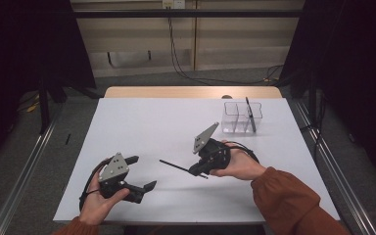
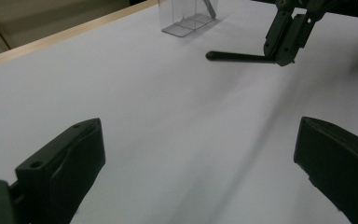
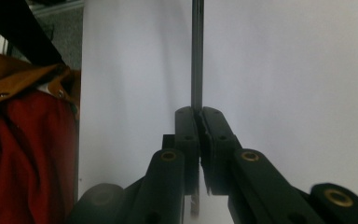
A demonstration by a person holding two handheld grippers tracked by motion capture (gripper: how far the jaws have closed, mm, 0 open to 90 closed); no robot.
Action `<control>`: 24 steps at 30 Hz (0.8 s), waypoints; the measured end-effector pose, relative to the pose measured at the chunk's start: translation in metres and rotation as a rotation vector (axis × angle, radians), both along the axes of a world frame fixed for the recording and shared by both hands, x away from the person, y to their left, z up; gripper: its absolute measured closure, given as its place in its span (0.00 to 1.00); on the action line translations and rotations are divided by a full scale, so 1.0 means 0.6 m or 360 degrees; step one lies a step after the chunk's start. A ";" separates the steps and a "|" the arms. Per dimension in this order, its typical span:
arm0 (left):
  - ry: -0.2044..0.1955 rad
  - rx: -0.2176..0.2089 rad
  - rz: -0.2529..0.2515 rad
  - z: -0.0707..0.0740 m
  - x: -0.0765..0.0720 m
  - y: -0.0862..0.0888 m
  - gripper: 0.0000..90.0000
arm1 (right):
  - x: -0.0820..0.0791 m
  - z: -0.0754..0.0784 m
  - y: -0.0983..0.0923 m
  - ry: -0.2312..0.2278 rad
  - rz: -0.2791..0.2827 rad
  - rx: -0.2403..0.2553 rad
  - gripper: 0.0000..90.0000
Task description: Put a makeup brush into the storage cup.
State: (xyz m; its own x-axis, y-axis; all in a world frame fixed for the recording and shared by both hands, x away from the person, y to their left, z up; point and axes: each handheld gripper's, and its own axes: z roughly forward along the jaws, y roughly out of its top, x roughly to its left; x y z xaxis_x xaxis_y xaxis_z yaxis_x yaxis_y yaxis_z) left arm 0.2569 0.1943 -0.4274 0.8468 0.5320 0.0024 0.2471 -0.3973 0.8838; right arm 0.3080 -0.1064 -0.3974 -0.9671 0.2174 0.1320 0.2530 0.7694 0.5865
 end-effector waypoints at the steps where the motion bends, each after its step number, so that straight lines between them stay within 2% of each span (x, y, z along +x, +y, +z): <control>1: -0.0004 -0.0004 -0.0006 0.002 0.001 -0.002 0.02 | 0.000 0.001 0.001 0.0003 0.0009 -0.0013 0.96; 6: -0.0021 0.0035 -0.0030 0.013 0.006 -0.011 0.02 | 0.002 0.006 0.004 0.0002 0.0033 -0.0055 0.96; 10: 0.0008 0.0072 -0.0087 0.019 0.009 -0.022 0.03 | 0.002 0.007 0.004 0.0016 0.0053 -0.0090 0.96; 13: 0.0002 0.0108 -0.0114 0.021 0.010 -0.032 0.03 | 0.002 0.003 0.005 0.0028 0.0062 -0.0128 0.96; 15: 0.0018 0.0100 -0.0125 0.021 0.012 -0.038 0.04 | 0.002 0.003 0.006 0.0034 0.0073 -0.0160 0.96; 17: 0.0010 0.0118 -0.0140 0.023 0.013 -0.042 0.03 | 0.003 0.004 0.006 0.0041 0.0080 -0.0171 0.96; 24: 0.0069 0.0171 -0.0187 0.023 0.019 -0.059 0.03 | 0.004 0.004 0.007 0.0049 0.0126 -0.0242 0.96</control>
